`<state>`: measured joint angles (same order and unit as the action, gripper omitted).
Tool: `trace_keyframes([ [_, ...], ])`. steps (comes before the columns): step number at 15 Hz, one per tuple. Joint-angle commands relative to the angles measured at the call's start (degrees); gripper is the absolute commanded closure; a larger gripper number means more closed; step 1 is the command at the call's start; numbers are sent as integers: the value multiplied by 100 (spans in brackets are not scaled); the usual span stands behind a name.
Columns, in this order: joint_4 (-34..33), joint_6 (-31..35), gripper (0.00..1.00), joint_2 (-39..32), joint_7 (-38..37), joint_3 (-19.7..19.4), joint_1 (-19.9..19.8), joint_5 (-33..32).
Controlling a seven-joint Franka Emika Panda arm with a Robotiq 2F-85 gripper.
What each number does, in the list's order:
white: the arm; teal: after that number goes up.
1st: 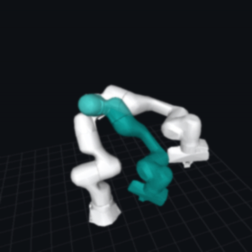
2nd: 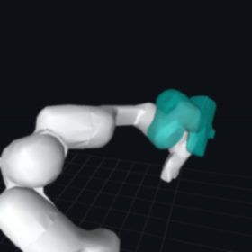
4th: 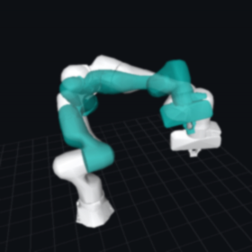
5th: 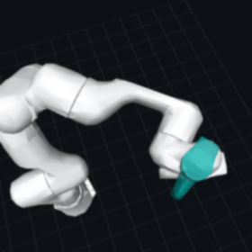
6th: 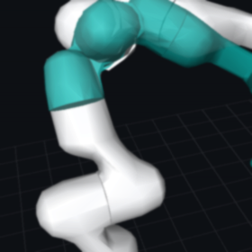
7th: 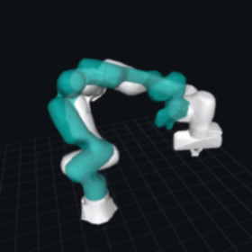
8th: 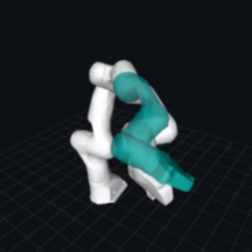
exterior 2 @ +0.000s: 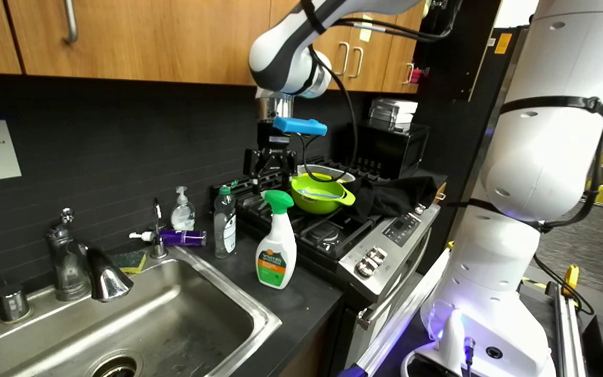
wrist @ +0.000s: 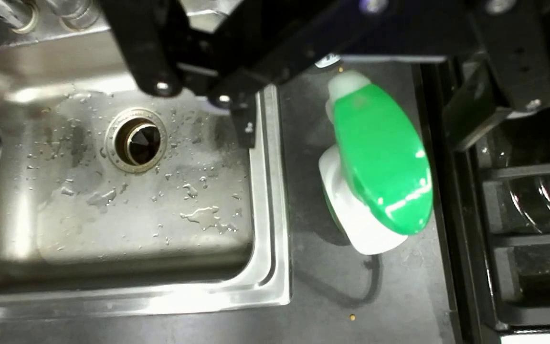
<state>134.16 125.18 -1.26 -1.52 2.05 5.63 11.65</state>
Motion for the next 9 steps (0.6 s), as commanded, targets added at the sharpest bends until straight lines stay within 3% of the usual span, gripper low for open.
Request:
trace_keyframes([
  [1,239,117,0,238,-392,194,37,157],
  [9,473,132,0,356,-792,358,65,306],
])
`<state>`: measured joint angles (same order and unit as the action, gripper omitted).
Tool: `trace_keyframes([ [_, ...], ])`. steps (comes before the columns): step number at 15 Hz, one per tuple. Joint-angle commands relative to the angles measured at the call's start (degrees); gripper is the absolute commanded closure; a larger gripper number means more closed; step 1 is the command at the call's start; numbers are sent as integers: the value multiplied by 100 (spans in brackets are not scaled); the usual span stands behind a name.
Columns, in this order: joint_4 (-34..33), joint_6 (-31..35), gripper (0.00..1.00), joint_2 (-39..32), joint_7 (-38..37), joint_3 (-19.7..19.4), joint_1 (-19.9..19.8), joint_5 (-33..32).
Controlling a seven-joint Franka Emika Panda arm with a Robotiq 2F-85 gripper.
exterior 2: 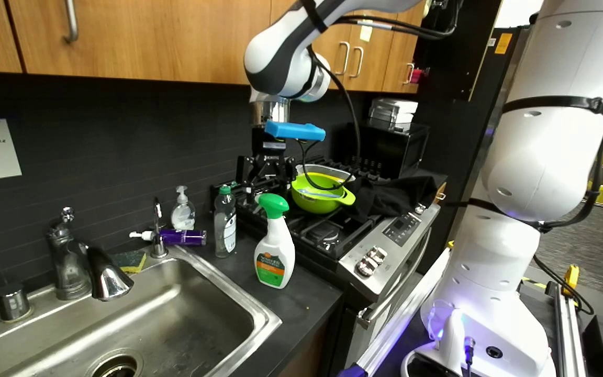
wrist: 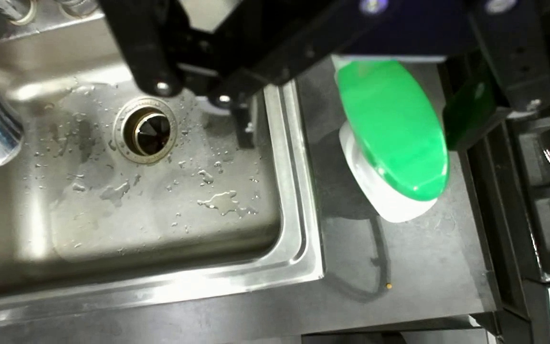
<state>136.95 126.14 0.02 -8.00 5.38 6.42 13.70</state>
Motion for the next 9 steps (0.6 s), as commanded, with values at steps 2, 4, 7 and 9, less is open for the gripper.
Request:
trace_keyframes([
  [2,206,15,0,239,-190,17,-25,93],
  [4,183,-28,0,241,-209,7,-38,81],
  [7,160,-58,1,241,-238,2,-54,49],
  [9,152,-85,24,256,-257,-4,-64,26],
])
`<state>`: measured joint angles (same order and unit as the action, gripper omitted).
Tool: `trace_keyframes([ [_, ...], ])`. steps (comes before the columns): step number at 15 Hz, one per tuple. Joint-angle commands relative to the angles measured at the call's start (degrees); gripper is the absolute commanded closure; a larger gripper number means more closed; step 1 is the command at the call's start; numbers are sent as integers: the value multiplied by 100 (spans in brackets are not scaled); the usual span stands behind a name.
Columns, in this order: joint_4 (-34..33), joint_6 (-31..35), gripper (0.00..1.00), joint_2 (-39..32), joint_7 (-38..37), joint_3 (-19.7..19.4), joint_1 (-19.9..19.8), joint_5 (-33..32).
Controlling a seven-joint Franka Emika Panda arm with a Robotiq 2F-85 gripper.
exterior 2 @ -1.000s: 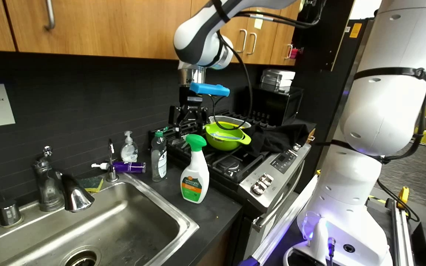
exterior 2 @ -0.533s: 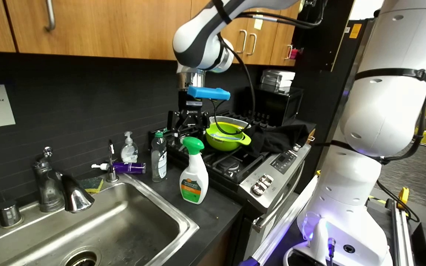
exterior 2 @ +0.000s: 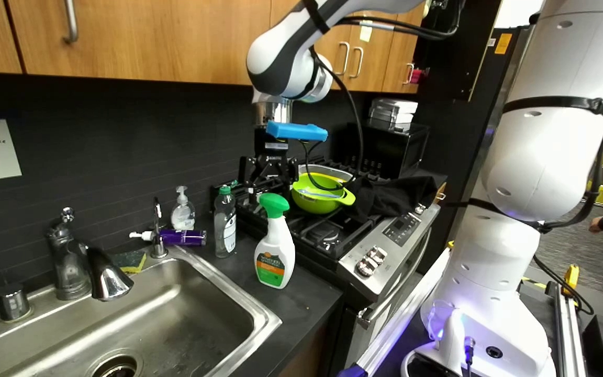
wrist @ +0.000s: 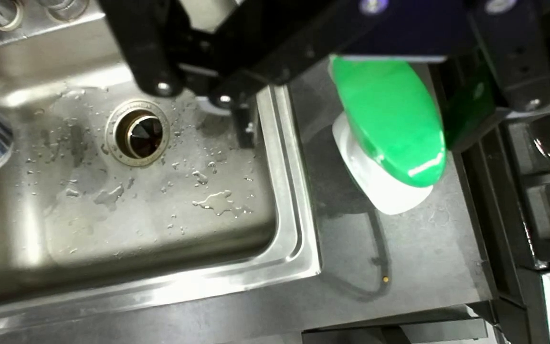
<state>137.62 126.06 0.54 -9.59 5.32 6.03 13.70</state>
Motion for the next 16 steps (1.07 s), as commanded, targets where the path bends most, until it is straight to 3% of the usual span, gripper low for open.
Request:
trace_keyframes([
  [1,82,-82,30,210,-98,0,-32,19],
  [5,76,-120,52,258,-128,-8,-41,7],
  [6,71,-124,26,262,-128,-10,-41,11],
  [8,70,-117,24,258,-133,-11,-42,17],
  [12,63,-106,2,233,-126,-8,-36,32],
  [16,26,-146,0,177,-165,-15,-45,3],
])
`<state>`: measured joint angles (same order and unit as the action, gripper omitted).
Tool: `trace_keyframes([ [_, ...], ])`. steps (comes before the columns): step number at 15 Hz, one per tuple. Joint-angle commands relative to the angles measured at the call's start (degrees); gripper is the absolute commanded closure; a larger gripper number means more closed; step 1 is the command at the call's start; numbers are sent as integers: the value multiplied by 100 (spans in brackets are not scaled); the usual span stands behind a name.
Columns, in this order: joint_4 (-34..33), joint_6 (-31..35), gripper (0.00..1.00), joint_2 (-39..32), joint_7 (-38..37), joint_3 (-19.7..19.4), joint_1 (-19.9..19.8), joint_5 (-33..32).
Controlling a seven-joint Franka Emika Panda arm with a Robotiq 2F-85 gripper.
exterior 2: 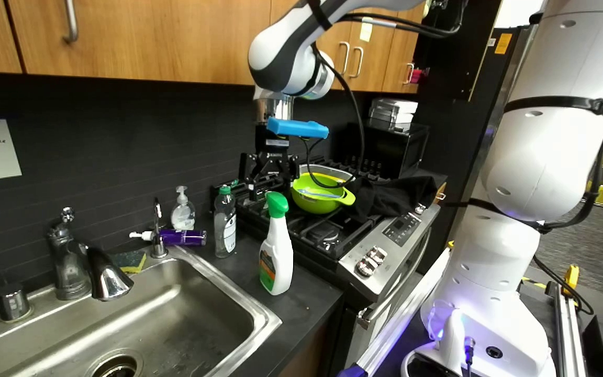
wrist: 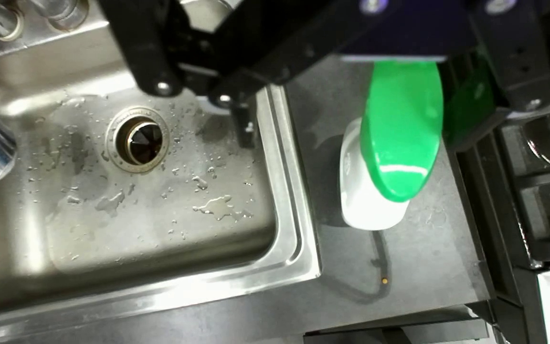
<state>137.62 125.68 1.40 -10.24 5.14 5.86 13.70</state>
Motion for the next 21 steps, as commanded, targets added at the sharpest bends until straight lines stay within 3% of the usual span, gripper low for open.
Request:
trace_keyframes([
  [1,-29,-155,0,20,-100,-16,-44,6],
  [2,-59,-184,4,-22,-104,-28,-54,5],
  [4,-75,-231,29,-48,-87,-43,-73,-1],
  [5,-82,-248,29,-54,-93,-48,-83,-10],
  [12,-97,-349,82,-37,-81,-78,-135,-24],
  [13,-108,-377,86,-35,-82,-83,-140,-29],
  [21,-9,-288,86,87,-2,-96,-155,5],
])
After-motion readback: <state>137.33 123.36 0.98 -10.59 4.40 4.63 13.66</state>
